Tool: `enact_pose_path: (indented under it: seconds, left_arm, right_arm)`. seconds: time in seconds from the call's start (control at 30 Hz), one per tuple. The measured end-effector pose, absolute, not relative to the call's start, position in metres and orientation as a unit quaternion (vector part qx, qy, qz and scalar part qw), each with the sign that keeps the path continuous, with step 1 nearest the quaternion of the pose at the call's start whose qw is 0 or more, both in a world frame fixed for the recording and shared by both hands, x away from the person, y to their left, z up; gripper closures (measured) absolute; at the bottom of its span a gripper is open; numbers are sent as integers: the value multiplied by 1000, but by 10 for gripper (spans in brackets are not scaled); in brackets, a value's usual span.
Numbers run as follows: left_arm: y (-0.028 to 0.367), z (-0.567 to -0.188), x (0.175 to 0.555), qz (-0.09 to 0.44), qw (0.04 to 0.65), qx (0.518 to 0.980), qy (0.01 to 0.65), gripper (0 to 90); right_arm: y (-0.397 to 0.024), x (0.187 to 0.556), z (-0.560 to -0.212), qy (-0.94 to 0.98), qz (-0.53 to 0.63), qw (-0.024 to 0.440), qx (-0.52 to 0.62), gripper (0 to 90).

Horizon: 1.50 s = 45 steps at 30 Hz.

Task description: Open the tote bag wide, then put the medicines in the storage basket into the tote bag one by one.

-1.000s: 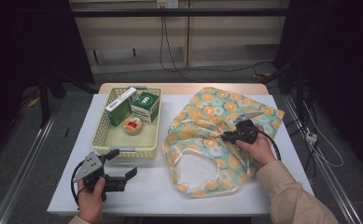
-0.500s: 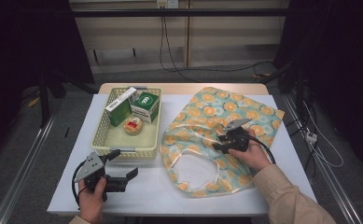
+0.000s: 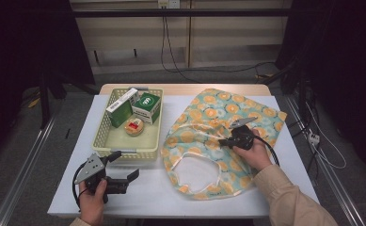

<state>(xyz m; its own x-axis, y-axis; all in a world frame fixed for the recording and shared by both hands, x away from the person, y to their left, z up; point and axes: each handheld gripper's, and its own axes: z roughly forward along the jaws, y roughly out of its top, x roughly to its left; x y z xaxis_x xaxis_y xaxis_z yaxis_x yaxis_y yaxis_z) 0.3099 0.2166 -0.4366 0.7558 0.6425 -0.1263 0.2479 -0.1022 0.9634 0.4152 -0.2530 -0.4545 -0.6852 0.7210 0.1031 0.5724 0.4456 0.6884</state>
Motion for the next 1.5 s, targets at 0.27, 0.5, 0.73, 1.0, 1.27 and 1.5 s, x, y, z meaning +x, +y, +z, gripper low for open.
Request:
enact_pose_path:
  seconds: [0.27,0.5,0.73,1.0,1.27,1.5]
  left_arm:
    - [216,-436,310,166,594,726,306,26]
    - [215,-436,309,165,594,725,307,26]
    - [217,-436,311,166,595,723,308,26]
    - [218,-435,307,170,592,725,308,25]
    - [218,-436,307,168,594,724,309,26]
    - [219,-436,307,170,589,726,311,26]
  right_arm:
    - [-242,396,-430,837,401,73,365,900]
    - [-258,415,-426,823,393,131,389,900]
    - [-258,420,-439,823,391,123,393,897]
    - [-264,427,-443,818,382,158,399,888]
    - [-269,433,-456,821,359,158,414,786]
    - [-261,430,-458,831,361,124,404,431]
